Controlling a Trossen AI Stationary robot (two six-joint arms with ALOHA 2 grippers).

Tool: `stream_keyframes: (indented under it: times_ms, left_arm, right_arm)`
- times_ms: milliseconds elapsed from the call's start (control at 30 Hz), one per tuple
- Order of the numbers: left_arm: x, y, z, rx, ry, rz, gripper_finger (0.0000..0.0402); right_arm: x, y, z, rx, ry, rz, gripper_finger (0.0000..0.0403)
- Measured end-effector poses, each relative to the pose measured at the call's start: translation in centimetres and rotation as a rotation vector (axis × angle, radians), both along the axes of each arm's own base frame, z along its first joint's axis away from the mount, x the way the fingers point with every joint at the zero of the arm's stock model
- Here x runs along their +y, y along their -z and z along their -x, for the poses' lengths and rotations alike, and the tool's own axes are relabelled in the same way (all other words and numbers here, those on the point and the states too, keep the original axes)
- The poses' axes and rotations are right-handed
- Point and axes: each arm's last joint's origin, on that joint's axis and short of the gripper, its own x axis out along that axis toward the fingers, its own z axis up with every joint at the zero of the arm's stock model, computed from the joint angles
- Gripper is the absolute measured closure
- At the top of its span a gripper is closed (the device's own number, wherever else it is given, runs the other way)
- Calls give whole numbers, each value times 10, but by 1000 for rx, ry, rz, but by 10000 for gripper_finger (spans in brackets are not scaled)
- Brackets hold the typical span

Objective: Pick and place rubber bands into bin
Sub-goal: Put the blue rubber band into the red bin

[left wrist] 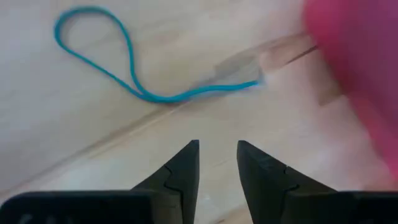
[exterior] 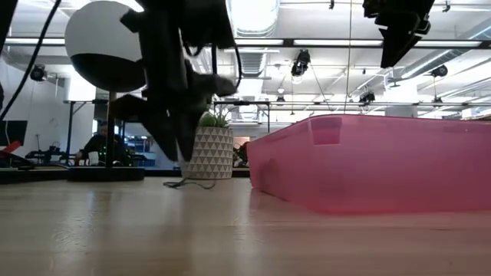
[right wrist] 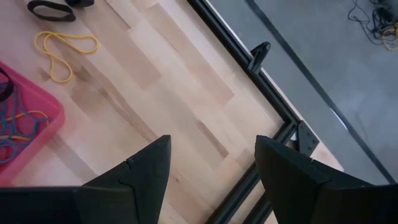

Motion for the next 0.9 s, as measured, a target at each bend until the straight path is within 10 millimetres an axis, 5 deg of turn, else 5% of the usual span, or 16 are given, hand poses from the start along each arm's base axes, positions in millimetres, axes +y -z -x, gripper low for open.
stream_keyframes:
  times_ms: [200,400,500,900]
  left_arm:
    - [1,-13,-1,-67,173,-202,309]
    - [0,-14,-9,-40,826,-452,309]
    - [4,-9,-8,-9,1005,-500,309]
    - [37,18,6,-41,1117,-313,309]
  right_arm:
    - [0,1,0,15,-18,4,184]
    - [0,1,0,31,-41,9,184]
    - [0,1,0,30,-42,6,184]
    - [0,1,0,22,-33,-1,184]
